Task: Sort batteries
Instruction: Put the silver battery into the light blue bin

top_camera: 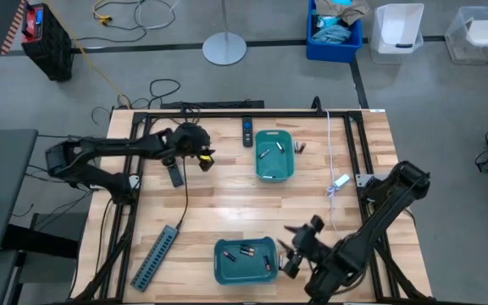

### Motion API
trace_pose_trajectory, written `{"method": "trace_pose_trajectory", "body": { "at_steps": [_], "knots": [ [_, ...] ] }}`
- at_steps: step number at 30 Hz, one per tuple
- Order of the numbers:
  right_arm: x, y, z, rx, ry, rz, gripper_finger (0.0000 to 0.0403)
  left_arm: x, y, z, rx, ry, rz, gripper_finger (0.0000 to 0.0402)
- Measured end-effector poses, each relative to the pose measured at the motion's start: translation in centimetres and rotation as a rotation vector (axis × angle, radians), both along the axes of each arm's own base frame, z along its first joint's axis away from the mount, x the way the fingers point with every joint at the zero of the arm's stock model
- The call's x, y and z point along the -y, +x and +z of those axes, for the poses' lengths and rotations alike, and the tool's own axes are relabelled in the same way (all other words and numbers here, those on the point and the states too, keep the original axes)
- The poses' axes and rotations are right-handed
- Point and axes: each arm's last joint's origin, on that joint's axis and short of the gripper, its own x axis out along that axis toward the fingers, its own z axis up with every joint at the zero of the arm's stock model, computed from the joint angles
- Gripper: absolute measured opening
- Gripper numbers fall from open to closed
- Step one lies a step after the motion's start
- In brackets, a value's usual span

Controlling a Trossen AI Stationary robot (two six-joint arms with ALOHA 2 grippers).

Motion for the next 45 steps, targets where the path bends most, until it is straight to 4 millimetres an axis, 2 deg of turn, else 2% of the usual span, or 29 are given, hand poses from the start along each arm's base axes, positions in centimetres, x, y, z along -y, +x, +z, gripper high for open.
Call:
{"method": "trace_pose_trajectory", "body": {
  "at_steps": [4, 8, 12, 19, 24, 28, 31, 37, 41, 45],
  "knots": [
    [1.7, -1.0, 3.1, 0.085, -0.202, 0.001, 0.0221, -1.5, 0.7, -1.8, -0.105, -0.045, 0.056, 0.0179],
    [3.9, -1.4, 5.0, 0.062, -0.378, -0.021, 0.0221, -2.4, 1.2, -3.0, -0.15, -0.071, 0.093, 0.0192],
    [6.5, -1.0, 6.1, -0.041, -0.451, -0.033, 0.0221, -3.0, 1.5, -3.5, -0.16, -0.094, 0.125, 0.0199],
    [10.1, -1.1, 6.1, -0.183, -0.476, 0.034, 0.0221, -3.0, 1.2, -3.4, -0.188, -0.084, 0.184, 0.02],
    [12.1, -1.7, 7.0, -0.163, -0.45, 0.21, 0.0221, -3.0, 0.7, -3.5, -0.261, -0.076, 0.225, 0.02],
    [14.2, -1.9, 7.7, 0.027, -0.437, 0.477, 0.0221, -3.0, 0.8, -3.4, -0.247, -0.075, 0.232, 0.02],
    [16.7, -2.6, 7.6, 0.188, -0.446, 0.593, 0.0221, -3.0, 0.8, -3.4, -0.241, -0.081, 0.239, 0.02],
    [22.0, -5.5, 5.6, 0.33, -0.492, 0.487, 0.0221, -2.9, 0.9, -3.4, -0.201, -0.142, 0.256, 0.02],
    [23.5, -7.1, 3.7, 0.384, -0.513, 0.414, 0.0221, -3.1, 0.8, -3.4, -0.185, -0.161, 0.29, 0.02],
    [24.2, -8.0, 2.3, 0.408, -0.524, 0.372, 0.0221, -3.5, 0.5, -3.5, -0.177, -0.172, 0.324, 0.02]
  ]
}}
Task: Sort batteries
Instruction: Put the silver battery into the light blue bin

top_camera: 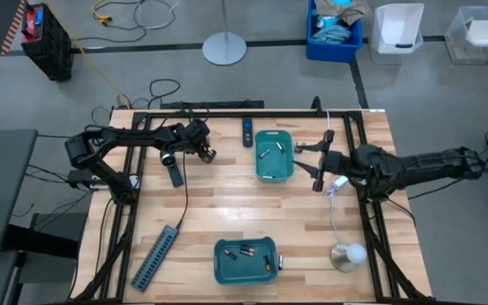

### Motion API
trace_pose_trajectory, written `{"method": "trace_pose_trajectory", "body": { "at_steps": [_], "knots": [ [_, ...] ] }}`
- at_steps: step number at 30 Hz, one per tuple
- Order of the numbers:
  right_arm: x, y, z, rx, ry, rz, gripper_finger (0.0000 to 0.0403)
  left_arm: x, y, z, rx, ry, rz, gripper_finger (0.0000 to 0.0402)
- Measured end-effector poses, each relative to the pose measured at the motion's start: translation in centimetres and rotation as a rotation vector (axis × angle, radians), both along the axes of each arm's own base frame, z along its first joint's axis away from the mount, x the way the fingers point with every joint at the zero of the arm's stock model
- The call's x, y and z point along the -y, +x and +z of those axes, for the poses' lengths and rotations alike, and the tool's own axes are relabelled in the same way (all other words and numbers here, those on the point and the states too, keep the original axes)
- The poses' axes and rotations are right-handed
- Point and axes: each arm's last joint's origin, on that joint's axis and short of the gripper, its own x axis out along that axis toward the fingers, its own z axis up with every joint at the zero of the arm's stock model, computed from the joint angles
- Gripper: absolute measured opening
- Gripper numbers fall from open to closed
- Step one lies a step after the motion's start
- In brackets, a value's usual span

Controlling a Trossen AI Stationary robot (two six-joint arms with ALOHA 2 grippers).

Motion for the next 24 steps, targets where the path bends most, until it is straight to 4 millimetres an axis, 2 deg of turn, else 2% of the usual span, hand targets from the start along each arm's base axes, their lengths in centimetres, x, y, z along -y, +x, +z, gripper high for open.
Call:
{"method": "trace_pose_trajectory", "body": {
  "at_steps": [11, 24],
  "knots": [
    [0.3, -0.2, -0.3, 0.003, 0.017, -0.012, 0.0221, -1.2, -0.8, -0.1, 0.001, -0.011, 0.058, 0.02],
    [0.4, -0.2, -0.3, -0.002, 0.01, -0.02, 0.0221, -1.3, -0.7, 0.0, 0.013, 0.004, 0.036, 0.02]
  ]
}}
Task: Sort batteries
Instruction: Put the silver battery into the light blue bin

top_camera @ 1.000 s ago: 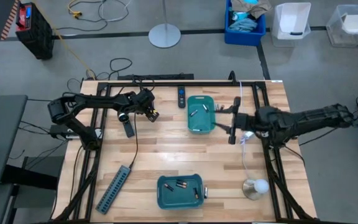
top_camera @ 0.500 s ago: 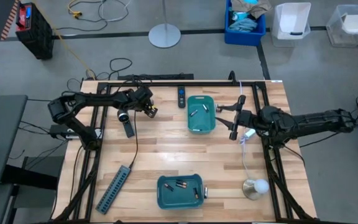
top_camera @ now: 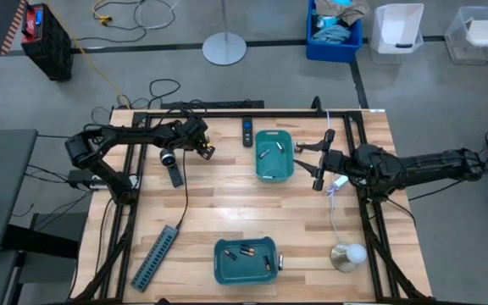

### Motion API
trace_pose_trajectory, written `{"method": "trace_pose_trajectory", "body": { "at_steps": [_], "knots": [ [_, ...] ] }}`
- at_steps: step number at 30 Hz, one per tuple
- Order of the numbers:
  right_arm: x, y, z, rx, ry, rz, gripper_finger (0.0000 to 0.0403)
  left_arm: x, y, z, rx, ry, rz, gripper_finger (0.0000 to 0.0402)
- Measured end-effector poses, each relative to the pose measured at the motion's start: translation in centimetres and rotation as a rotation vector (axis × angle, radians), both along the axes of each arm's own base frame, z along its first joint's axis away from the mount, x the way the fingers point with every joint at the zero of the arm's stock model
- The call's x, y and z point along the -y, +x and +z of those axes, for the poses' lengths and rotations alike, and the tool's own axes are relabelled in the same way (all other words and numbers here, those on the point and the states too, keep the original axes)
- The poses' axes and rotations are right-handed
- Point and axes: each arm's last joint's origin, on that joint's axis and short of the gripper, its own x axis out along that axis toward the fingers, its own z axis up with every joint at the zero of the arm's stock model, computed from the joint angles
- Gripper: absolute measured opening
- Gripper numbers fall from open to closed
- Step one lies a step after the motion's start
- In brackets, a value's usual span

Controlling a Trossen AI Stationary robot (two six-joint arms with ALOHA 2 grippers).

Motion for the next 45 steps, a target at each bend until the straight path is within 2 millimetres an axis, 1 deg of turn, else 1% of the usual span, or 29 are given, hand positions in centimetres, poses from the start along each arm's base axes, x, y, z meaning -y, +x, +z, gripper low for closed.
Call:
{"method": "trace_pose_trajectory", "body": {
  "at_steps": [12, 16, 20, 27, 30, 35, 42, 45],
  "knots": [
    [0.0, 0.0, -0.1, -0.006, 0.0, -0.002, 0.0221, 0.1, 0.0, 0.0, -0.005, -0.004, -0.004, 0.02],
    [0.0, 0.0, -0.2, -0.016, 0.0, -0.002, 0.0221, 0.7, 0.4, 0.0, -0.04, 0.054, -0.008, 0.0197],
    [0.0, 0.0, -0.3, -0.029, -0.001, -0.003, 0.0221, 1.2, 1.2, 0.3, -0.007, 0.102, -0.028, 0.0188],
    [0.0, 0.0, -0.4, -0.04, -0.009, -0.006, 0.0221, 1.5, 0.9, 0.1, -0.052, 0.101, 0.015, 0.0179],
    [0.0, 0.0, -0.4, -0.045, -0.011, -0.006, 0.0221, 2.2, 1.1, -0.5, -0.033, 0.138, 0.004, 0.0179],
    [0.0, 0.0, -0.4, -0.049, -0.011, -0.006, 0.0221, 3.6, 0.6, -2.4, 0.037, 0.185, 0.003, 0.0178],
    [0.4, 0.0, -0.5, -0.048, -0.006, -0.028, 0.0221, 3.5, 0.3, -2.6, 0.054, 0.168, 0.037, 0.0178],
    [0.6, 0.0, -0.5, -0.047, -0.003, -0.037, 0.0221, 3.2, -0.1, -2.8, 0.034, 0.153, 0.049, 0.0178]
  ]
}}
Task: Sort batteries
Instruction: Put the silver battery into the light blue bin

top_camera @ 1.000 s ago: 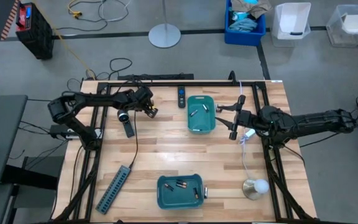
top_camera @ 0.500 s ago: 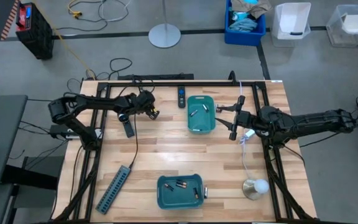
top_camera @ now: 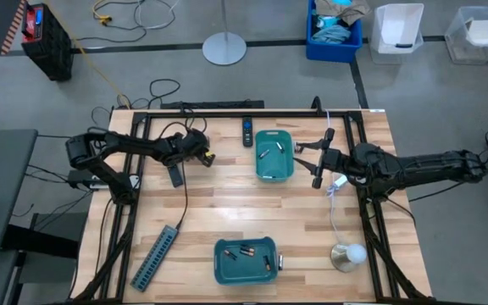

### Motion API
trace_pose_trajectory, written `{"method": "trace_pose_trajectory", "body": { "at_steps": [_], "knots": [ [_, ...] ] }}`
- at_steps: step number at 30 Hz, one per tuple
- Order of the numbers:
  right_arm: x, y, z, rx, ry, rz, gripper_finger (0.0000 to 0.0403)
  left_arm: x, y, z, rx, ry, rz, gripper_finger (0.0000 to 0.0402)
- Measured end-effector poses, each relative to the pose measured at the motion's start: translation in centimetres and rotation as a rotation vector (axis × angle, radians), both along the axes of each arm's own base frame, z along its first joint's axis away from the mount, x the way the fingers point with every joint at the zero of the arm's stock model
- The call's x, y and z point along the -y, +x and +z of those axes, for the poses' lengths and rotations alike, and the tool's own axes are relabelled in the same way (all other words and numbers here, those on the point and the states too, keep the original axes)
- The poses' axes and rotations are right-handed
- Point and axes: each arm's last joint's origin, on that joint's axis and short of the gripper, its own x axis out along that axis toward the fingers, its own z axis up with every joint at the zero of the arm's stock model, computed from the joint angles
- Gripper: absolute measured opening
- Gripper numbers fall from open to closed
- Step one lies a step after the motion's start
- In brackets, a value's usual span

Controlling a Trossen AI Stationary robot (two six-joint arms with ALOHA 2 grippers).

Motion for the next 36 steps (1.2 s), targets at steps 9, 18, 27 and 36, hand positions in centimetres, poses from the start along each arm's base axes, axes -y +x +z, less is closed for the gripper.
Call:
{"method": "trace_pose_trajectory", "body": {
  "at_steps": [9, 18, 27, 36],
  "knots": [
    [0.0, 0.0, -0.1, -0.005, 0.004, 0.0, 0.0221, -0.3, -0.3, -0.3, -0.001, -0.044, 0.001, 0.0178],
    [0.0, 0.0, -0.1, -0.006, 0.004, 0.0, 0.0221, -1.0, -0.4, -1.1, -0.031, -0.078, -0.047, 0.0178],
    [-0.1, 0.0, -0.1, -0.008, 0.005, 0.004, 0.0221, 0.5, -0.3, 0.7, -0.119, 0.012, -0.254, 0.0178],
    [0.0, 0.0, -0.2, -0.016, -0.001, 0.001, 0.0221, -0.7, 0.0, 1.8, -0.214, 0.185, -0.537, 0.0189]
  ]
}}
